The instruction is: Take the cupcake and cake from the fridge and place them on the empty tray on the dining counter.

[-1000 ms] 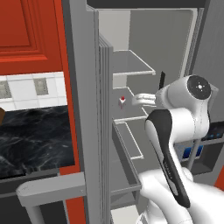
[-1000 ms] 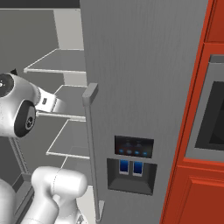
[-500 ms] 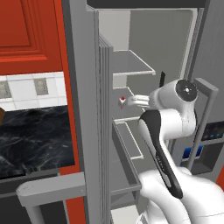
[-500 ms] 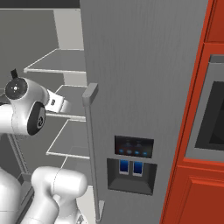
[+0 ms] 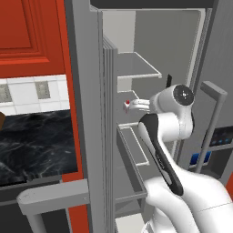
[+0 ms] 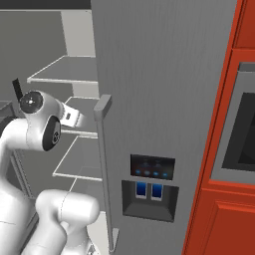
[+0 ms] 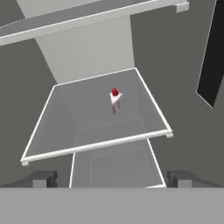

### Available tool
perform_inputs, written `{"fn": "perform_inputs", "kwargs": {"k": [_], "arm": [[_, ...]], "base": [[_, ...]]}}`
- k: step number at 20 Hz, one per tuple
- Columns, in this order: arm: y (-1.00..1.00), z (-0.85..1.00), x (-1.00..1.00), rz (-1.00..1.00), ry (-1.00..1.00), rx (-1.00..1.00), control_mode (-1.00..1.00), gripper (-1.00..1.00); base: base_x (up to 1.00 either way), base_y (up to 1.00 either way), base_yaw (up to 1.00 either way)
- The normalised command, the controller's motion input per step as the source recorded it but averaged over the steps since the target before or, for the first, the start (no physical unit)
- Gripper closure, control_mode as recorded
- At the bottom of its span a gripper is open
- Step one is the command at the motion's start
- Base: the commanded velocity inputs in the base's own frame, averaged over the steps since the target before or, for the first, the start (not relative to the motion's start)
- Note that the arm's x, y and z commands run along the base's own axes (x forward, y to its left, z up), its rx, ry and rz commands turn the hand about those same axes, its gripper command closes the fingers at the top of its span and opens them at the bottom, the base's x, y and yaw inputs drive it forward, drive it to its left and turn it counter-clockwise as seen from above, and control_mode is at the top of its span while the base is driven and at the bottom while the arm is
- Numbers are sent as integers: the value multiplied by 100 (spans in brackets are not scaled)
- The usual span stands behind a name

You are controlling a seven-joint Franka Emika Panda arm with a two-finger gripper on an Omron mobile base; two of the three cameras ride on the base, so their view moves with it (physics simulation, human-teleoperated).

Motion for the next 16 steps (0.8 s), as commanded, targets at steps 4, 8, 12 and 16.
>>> {"fn": "perform_inputs", "kwargs": {"k": [4, 8, 12, 16], "arm": [[0, -12, 36, 0, 0, -2, -100, -100], [0, -9, 27, -2, 0, -1, -100, -100], [0, -3, 10, -2, 0, 0, -100, -100], [0, -5, 0, 0, 0, 0, -100, -100]], "base": [[0, 0, 0], [0, 0, 0], [0, 0, 0], [0, 0, 0]]}}
